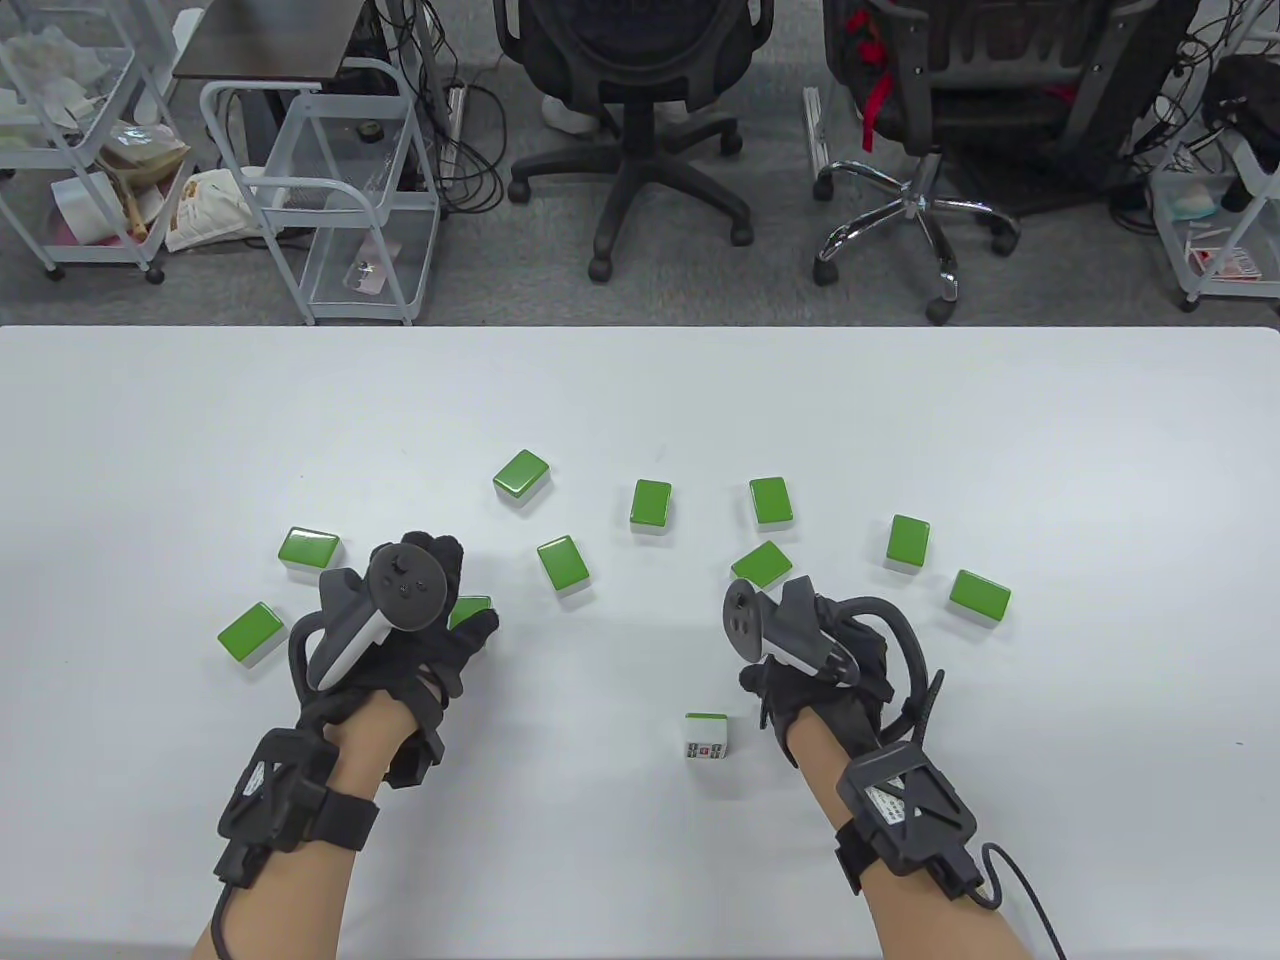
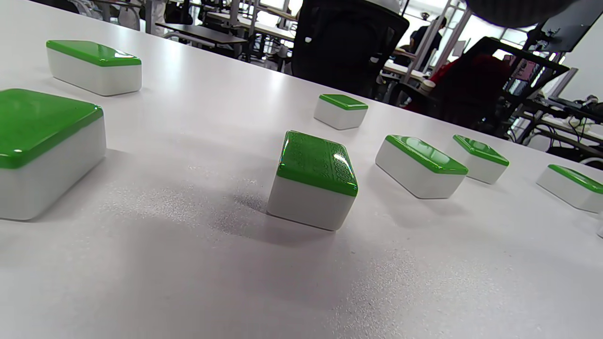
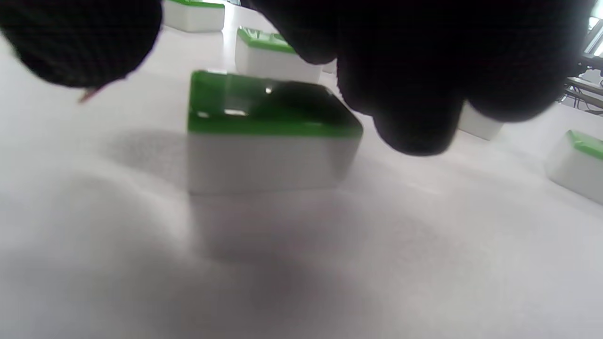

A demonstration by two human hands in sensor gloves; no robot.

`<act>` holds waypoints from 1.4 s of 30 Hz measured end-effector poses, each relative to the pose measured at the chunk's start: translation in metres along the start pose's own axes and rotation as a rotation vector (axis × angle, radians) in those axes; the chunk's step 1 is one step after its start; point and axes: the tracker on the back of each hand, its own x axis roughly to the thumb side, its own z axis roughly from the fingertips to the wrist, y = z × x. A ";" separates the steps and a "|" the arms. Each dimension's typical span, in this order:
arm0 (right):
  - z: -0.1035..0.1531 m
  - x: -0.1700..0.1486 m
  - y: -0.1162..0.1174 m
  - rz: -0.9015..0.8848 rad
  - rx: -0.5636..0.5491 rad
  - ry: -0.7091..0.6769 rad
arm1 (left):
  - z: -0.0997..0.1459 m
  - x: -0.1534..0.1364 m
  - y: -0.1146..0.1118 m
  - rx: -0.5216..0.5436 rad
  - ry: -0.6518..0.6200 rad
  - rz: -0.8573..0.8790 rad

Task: Stand mahjong tiles upright in a row

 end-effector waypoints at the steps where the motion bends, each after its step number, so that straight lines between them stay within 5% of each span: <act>1: -0.002 0.001 0.003 0.014 0.002 -0.003 | 0.000 0.000 0.000 -0.001 0.001 0.000; 8: -0.003 0.001 0.008 -0.034 0.082 -0.028 | 0.000 0.000 0.000 -0.006 0.004 -0.003; 14: 0.008 -0.007 -0.010 -0.282 0.178 -0.191 | 0.000 -0.001 0.000 -0.005 0.006 0.000; 23: 0.019 0.008 0.003 -0.481 0.508 -0.478 | 0.000 -0.001 -0.001 -0.009 0.005 -0.007; 42: 0.001 -0.013 0.009 -0.697 0.422 -0.419 | 0.001 0.000 -0.001 -0.020 0.012 -0.018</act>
